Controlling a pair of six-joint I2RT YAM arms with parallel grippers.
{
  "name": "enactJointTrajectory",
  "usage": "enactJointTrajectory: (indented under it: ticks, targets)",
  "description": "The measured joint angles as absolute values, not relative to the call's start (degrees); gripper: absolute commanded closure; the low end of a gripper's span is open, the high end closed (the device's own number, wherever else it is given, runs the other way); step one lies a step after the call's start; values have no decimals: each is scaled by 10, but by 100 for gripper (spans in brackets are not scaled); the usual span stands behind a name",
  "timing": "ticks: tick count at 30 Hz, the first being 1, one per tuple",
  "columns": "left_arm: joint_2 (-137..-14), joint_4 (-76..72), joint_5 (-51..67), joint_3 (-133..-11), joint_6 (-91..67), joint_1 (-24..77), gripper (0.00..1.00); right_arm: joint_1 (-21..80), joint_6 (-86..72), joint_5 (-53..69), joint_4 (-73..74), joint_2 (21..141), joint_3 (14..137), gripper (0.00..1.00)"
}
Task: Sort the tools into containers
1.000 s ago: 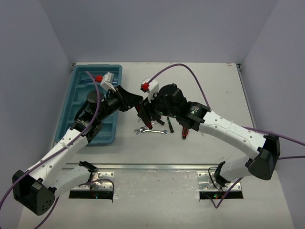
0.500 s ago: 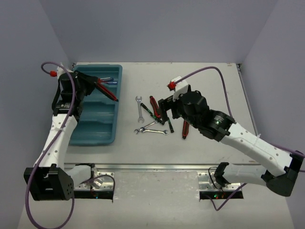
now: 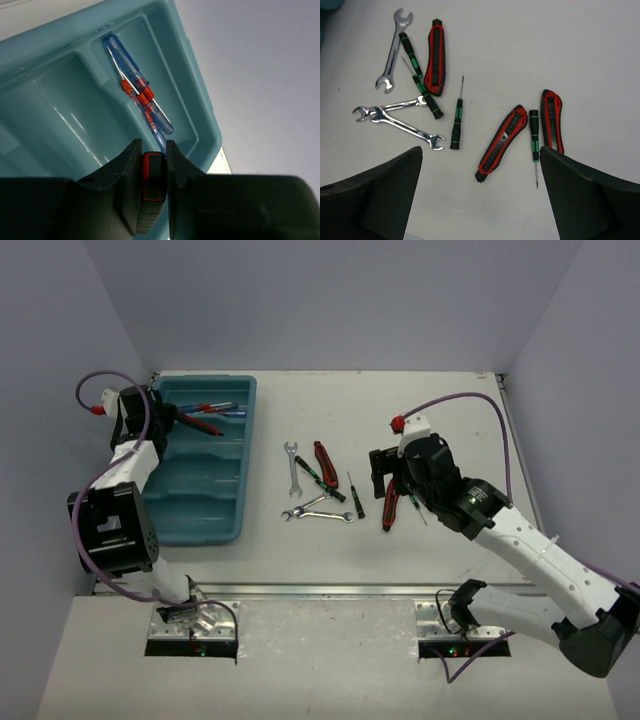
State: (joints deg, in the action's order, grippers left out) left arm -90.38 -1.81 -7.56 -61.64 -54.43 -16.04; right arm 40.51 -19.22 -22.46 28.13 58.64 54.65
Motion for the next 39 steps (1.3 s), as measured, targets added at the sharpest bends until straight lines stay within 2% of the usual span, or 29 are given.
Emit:
enactJointTrajectory:
  ticks: [4,6,8,11,12,14,15,19,23,27,32,39]
  targets:
    - [-964,-37,-64,-647,-562,-163,23,389,-196,-196,295,622,539,1]
    - [-970,-38,-62,-648,-569,-163,0,366,-198,-162,293,646,539,2]
    - [-966,-40,-63,-648,-579,-164,0,337,-201,-133,288,676,542,7]
    - [-940,-33,-62,-648,-578,-164,0,305,-203,-95,280,758,570,24]
    - [-928,-30,-61,-649,-577,-164,0,298,-203,-85,276,789,583,34]
    - [-886,-3,-47,-657,-564,-164,0,296,-202,-65,277,862,624,46]
    - [-861,15,-38,-662,-556,-165,0,296,-200,-54,275,900,647,47]
    - [-716,40,44,-646,-517,-166,0,298,-202,-39,264,1043,749,48]
    - [-530,18,128,-564,-477,-160,0,298,-196,-25,266,1130,803,43]
    - [-423,38,187,-474,-436,-157,0,301,-181,-13,267,1201,876,42]
    - [-444,73,247,-433,-383,-152,0,310,-173,-8,263,1247,922,43]
    - [-473,117,268,-386,-342,-147,0,322,-172,-8,264,1255,928,43]
